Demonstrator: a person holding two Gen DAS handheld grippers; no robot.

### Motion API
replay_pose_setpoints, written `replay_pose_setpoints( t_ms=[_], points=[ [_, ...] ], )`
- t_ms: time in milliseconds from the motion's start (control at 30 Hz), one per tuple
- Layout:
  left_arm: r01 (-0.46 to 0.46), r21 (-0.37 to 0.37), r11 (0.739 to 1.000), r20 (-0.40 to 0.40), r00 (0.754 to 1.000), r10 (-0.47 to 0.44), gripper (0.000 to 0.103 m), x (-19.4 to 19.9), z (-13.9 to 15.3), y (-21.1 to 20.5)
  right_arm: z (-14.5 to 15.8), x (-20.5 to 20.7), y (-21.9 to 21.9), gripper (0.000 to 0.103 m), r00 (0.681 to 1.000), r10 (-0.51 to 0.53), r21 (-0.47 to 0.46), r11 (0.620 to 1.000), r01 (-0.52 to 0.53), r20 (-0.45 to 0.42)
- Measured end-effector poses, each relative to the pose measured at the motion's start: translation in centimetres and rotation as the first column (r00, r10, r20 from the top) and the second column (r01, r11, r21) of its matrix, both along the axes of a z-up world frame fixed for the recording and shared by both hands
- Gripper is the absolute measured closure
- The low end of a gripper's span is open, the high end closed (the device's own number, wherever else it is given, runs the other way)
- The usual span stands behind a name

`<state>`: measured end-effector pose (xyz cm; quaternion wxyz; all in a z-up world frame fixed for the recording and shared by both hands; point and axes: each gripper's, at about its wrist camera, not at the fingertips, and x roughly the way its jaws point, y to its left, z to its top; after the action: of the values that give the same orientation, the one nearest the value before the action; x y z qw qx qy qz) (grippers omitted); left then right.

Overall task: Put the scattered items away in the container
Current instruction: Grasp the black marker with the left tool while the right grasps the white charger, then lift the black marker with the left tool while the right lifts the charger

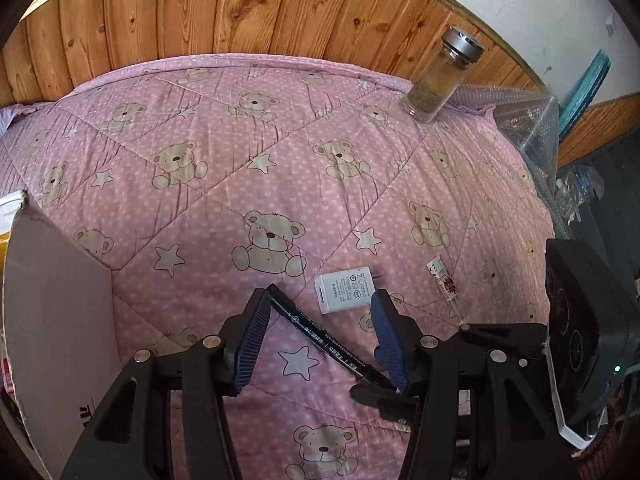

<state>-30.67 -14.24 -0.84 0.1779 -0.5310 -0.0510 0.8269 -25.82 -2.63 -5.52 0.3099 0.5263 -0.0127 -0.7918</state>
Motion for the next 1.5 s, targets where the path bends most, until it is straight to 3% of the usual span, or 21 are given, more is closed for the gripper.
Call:
replay_pose_setpoints(
  t_ms=[100, 200, 267, 367, 467, 533, 667, 833, 933, 967, 1033, 1167, 1233, 1267, 1300, 1333, 1367, 1500],
  points=[
    [-0.034, -0.031, 0.999, -0.024, 0.999, 0.033, 0.049, 0.2, 0.2, -0.2, 0.2, -0.5, 0.7, 0.058, 1.000, -0.019, -0.013, 1.000, 0.019, 0.016],
    [-0.150, -0.019, 0.988, -0.020, 0.989, 0.150, 0.049, 0.9, 0.3, -2.0, 1.9, -0.7, 2.4, 0.058, 0.999, -0.021, -0.014, 1.000, 0.021, -0.034],
    [-0.204, 0.026, 0.979, 0.011, 0.979, 0.204, 0.049, 1.6, -0.1, -2.8, 2.7, -1.2, 3.1, 0.057, 0.996, -0.005, 0.050, 0.999, 0.010, -0.084],
    [-0.217, 0.038, 0.975, 0.033, 0.976, 0.216, 0.049, 2.8, -1.0, -1.6, 2.7, -2.3, 2.2, 0.057, 0.984, 0.110, 0.186, 0.979, -0.084, -0.138],
    [-0.229, 0.015, 0.973, 0.053, 0.972, 0.228, 0.049, 3.5, -2.4, 0.1, 1.9, -3.1, 0.6, 0.057, 0.954, 0.254, 0.324, 0.927, -0.192, -0.162],
    [-0.246, 0.003, 0.969, 0.071, 0.967, 0.245, 0.050, 3.7, -3.5, 0.7, 1.2, -3.7, 0.0, 0.057, 0.934, 0.327, 0.367, 0.894, -0.256, -0.145],
    [-0.285, 0.014, 0.959, 0.139, 0.950, 0.280, 0.050, 3.8, -5.9, 0.6, 0.6, -4.8, -0.5, 0.057, 0.903, 0.412, 0.355, 0.868, -0.348, -0.124],
    [-0.310, 0.027, 0.950, 0.111, 0.946, 0.305, 0.050, 4.1, -5.7, 0.0, -0.5, -5.4, -1.8, 0.057, 0.878, 0.472, 0.333, 0.843, -0.422, -0.083],
    [-0.325, 0.051, 0.944, 0.099, 0.943, 0.319, 0.050, 4.0, -5.7, -0.3, -1.1, -6.2, -2.2, 0.065, 0.892, 0.446, 0.345, 0.851, -0.396, -0.077],
    [-0.319, 0.055, 0.946, 0.102, 0.945, 0.312, 0.052, 3.8, -5.8, -0.1, -0.9, -6.6, -1.7, 0.071, 0.904, 0.420, 0.335, 0.865, -0.372, -0.080],
    [-0.310, 0.069, 0.948, 0.096, 0.948, 0.303, 0.050, 3.4, -5.8, 0.4, -0.4, -7.6, -0.2, 0.071, 0.933, 0.346, 0.318, 0.900, -0.299, -0.101],
    [-0.258, 0.011, 0.966, 0.056, 0.965, 0.257, 0.050, 2.9, -5.9, 2.6, -0.4, -8.5, 2.6, 0.071, 0.964, 0.247, 0.286, 0.935, -0.210, -0.101],
    [-0.225, -0.069, 0.972, 0.010, 0.974, 0.227, 0.050, 2.8, -5.9, 4.0, -1.0, -8.3, 3.1, 0.071, 0.968, 0.231, 0.285, 0.938, -0.195, -0.097],
    [-0.215, -0.099, 0.972, -0.021, 0.977, 0.214, 0.056, 2.8, -6.0, 4.5, -1.0, -8.1, 3.4, 0.071, 0.971, 0.218, 0.273, 0.944, -0.184, -0.102],
    [-0.211, -0.125, 0.970, -0.038, 0.978, 0.207, 0.073, 2.8, -6.2, 4.8, -1.0, -8.1, 3.6, 0.071, 0.974, 0.203, 0.257, 0.951, -0.172, -0.101],
    [-0.218, -0.127, 0.968, -0.053, 0.976, 0.212, 0.078, 2.9, -6.1, 4.6, -1.0, -8.0, 3.8, 0.071, 0.977, 0.188, 0.244, 0.957, -0.160, -0.098],
    [-0.227, -0.096, 0.969, -0.045, 0.974, 0.223, 0.089, 2.9, -6.2, 3.8, -1.0, -8.0, 3.9, 0.071, 0.980, 0.175, 0.234, 0.961, -0.149, -0.097],
    [-0.227, -0.019, 0.974, -0.021, 0.974, 0.226, 0.089, 3.3, -6.5, 1.7, -0.8, -7.7, 4.1, 0.071, 0.985, 0.141, 0.220, 0.969, -0.116, -0.101]
  ],
)
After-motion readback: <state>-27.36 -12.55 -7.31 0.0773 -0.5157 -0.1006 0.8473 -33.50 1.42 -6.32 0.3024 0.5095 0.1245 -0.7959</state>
